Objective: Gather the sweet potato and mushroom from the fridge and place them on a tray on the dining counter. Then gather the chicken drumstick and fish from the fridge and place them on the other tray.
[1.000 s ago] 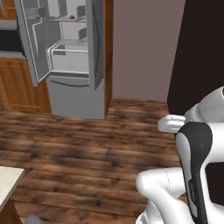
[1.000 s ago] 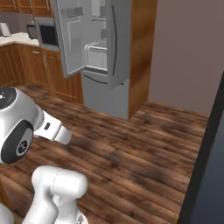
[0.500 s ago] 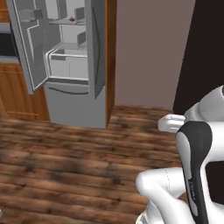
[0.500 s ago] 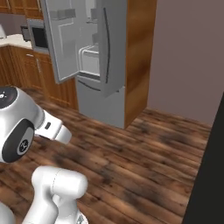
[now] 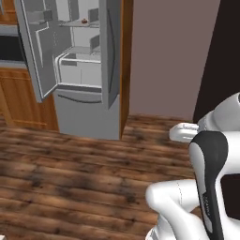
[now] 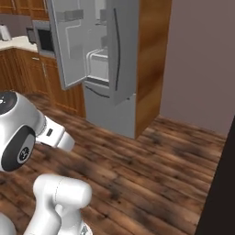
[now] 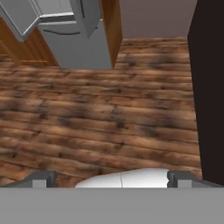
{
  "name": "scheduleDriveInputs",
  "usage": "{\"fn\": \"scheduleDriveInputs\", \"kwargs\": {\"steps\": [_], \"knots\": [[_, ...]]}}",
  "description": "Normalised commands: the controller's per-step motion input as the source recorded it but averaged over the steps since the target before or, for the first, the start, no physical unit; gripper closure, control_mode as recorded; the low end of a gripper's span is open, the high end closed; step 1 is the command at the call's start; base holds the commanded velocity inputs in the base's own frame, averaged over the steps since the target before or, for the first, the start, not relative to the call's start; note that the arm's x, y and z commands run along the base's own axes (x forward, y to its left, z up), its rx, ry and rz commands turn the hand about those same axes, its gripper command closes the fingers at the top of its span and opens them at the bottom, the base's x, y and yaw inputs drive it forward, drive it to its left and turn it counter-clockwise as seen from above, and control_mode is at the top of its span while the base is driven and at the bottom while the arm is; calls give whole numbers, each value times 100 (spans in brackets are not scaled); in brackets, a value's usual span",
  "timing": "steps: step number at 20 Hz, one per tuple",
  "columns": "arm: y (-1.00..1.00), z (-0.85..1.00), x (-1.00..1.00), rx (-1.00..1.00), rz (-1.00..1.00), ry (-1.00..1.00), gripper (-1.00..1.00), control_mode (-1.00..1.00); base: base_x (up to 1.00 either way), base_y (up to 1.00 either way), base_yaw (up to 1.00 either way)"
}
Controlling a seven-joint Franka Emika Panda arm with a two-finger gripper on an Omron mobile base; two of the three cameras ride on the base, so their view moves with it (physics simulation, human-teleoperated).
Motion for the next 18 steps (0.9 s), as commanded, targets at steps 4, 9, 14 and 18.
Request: {"fn": "scheduleDriveInputs", "kwargs": {"steps": [4, 9, 14, 18], "knots": [[0, 0, 0, 0, 0, 0, -100, 100, 84, 6, 17], [0, 0, 0, 0, 0, 0, -100, 100, 89, 0, 24], [0, 0, 0, 0, 0, 0, -100, 100, 81, 17, 21], [0, 0, 0, 0, 0, 0, -100, 100, 71, 38, 18]]}}
